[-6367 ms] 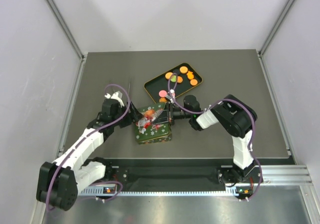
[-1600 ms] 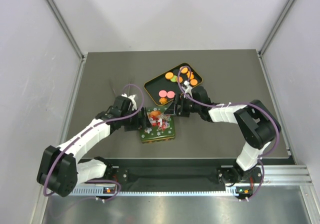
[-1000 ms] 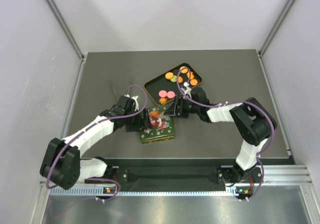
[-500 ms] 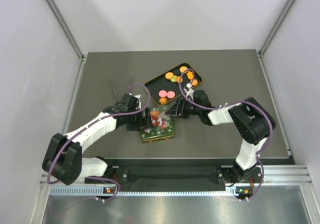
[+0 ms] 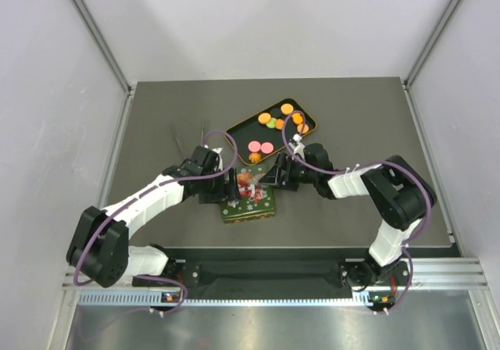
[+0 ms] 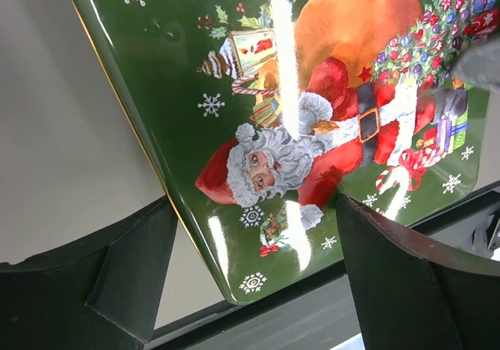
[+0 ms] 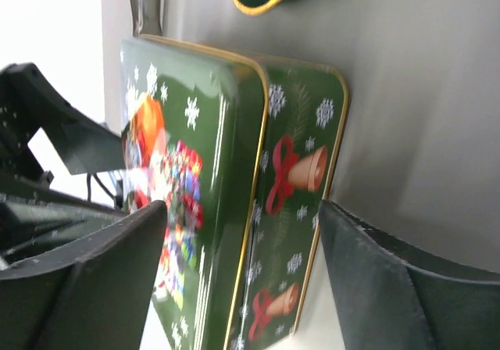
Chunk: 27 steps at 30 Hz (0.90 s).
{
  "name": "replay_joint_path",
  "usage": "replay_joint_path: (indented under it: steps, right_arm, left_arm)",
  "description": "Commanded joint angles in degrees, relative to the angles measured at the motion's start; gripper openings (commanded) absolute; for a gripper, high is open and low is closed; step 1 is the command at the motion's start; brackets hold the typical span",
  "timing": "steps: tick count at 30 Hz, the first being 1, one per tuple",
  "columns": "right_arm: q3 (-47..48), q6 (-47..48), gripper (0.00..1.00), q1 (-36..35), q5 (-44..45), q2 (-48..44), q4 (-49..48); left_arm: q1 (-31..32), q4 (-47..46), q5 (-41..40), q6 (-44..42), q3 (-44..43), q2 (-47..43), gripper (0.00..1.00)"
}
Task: Pack the cookies
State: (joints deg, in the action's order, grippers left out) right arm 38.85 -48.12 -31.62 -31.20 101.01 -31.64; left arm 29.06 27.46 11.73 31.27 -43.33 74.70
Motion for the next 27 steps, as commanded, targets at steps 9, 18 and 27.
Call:
replay_joint_path:
  steps: [9, 18, 27]
  right_arm:
    - [-6.68, 0.92, 0.86, 4.10, -5.88, -11.18, 0.79]
    - [-13.97, 0.31, 0.86, 2.88, -6.59, -18.04, 0.79]
    - [-15.21, -2.32, 0.83, -0.99, -5.62, -13.57, -5.53]
  left_arm:
    - [0.47, -0.92, -2.85, -1.74, -1.40, 0.63, 0.86]
    - [0.56, -1.01, -2.41, -1.47, -2.20, 1.15, 0.85]
    - [1.00, -1.80, -2.23, -0.94, -2.02, 1.68, 0.85]
